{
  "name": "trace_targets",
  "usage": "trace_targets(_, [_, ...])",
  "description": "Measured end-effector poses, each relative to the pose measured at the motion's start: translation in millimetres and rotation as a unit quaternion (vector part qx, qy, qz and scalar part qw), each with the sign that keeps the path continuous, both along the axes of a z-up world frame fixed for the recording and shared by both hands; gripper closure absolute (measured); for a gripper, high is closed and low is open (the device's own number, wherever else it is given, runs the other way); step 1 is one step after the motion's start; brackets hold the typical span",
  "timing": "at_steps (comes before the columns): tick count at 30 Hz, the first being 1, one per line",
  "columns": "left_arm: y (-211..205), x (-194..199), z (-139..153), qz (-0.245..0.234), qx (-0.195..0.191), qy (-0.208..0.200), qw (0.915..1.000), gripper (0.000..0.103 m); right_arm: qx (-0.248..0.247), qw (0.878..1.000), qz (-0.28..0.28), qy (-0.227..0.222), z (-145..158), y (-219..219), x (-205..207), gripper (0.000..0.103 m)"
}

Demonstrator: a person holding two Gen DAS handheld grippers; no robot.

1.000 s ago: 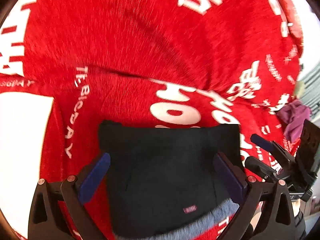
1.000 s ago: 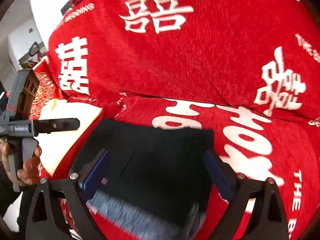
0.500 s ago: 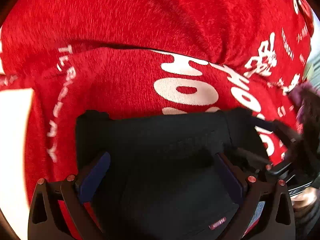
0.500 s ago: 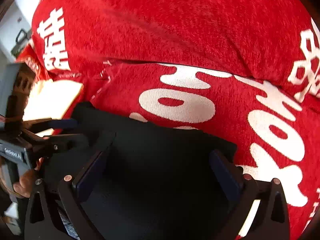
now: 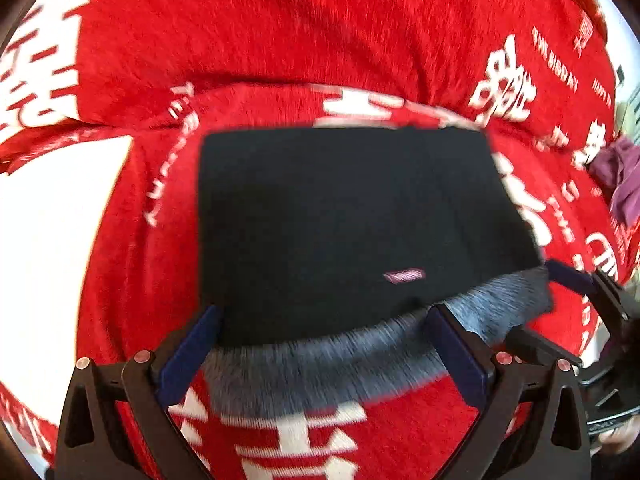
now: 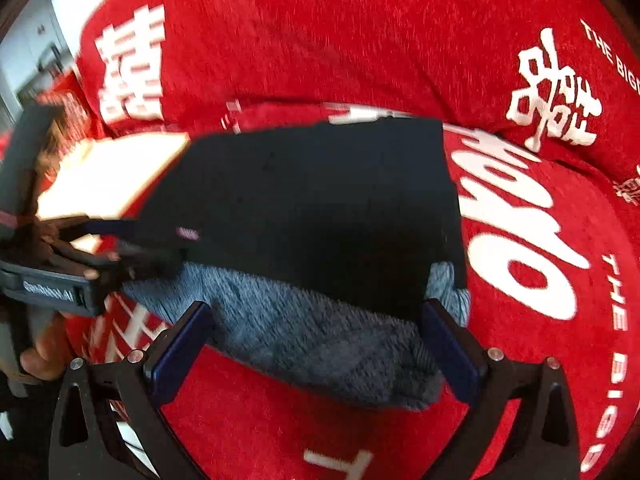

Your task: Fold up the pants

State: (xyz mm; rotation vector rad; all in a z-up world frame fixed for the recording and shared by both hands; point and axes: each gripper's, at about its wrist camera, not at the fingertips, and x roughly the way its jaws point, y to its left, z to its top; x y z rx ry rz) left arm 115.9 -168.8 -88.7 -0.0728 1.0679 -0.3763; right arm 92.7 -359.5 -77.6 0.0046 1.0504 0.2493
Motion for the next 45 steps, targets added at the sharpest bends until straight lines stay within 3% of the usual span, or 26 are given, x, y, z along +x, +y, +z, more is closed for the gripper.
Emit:
trace_targets(4, [10,-33,19,0.039,0.010,-0.045,0.9982,0.000,0.017,0.998,-0.029,-0.045,39,-1,-38,0.000])
trace_targets(8, [10,-54,26,0.050,0.017,-0.058,0.9969,0.000,-0.013,0.997,-0.072,-0.018,36,4,-49,0.000])
trace_targets(11, [1,-61,27,0.024,0.056,-0.039,0.9974,0.000,-0.019,0.996,-0.085,-0.008,33,4,-51,0.000])
trace_targets(13, [-1,-65,29,0.033,0.084,-0.036,0.9953,0.000,-0.021,0.995,-0.094,-0.002,32,4,-50,0.000])
trace_targets(18, [4,-73,31,0.060,0.098,-0.050,0.9921,0.000,-0.028,0.992,-0.124,0.011,29,3,-48,0.000])
trace_targets(29, [8,-72,33,0.050,0.069,-0.037,0.9957,0.000,-0.057,0.991,-0.114,0.028,27,17,-45,0.000])
trace_targets(45, [11,-65,20,0.058,0.067,-0.011,0.9960,0.000,-0.070,0.990,-0.116,0.044,18,25,-40,0.000])
